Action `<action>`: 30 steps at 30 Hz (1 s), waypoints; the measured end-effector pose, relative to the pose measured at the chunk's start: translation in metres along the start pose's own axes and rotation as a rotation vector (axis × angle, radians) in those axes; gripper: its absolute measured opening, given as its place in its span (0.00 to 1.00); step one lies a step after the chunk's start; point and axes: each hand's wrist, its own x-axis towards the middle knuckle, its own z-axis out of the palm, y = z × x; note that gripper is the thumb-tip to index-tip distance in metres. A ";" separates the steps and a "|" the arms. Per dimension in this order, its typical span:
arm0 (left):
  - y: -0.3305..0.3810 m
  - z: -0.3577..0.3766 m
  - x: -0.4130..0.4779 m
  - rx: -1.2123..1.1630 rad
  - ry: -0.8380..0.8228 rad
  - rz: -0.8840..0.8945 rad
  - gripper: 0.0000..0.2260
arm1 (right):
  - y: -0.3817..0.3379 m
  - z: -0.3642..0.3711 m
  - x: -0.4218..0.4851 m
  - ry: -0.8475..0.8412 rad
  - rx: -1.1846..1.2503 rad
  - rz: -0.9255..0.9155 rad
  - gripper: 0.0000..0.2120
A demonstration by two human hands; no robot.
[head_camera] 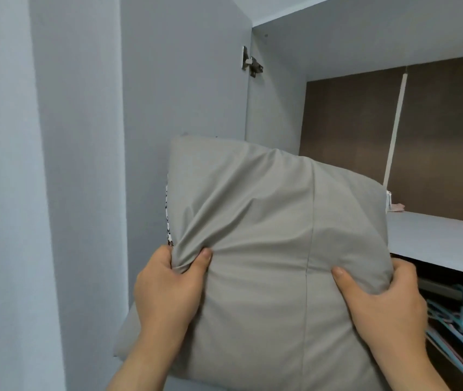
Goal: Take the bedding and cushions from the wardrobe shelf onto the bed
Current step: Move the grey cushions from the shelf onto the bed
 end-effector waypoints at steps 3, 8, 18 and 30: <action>-0.008 -0.056 -0.009 0.040 0.073 0.003 0.16 | -0.023 0.011 -0.033 -0.074 0.047 -0.027 0.33; -0.018 -0.162 0.001 0.117 0.220 -0.023 0.19 | -0.085 0.051 -0.092 -0.223 0.200 -0.135 0.28; -0.045 -0.433 0.003 0.348 0.532 -0.033 0.17 | -0.240 0.136 -0.273 -0.531 0.461 -0.260 0.28; -0.059 -0.695 -0.061 0.595 0.868 -0.125 0.16 | -0.398 0.181 -0.488 -0.913 0.597 -0.455 0.29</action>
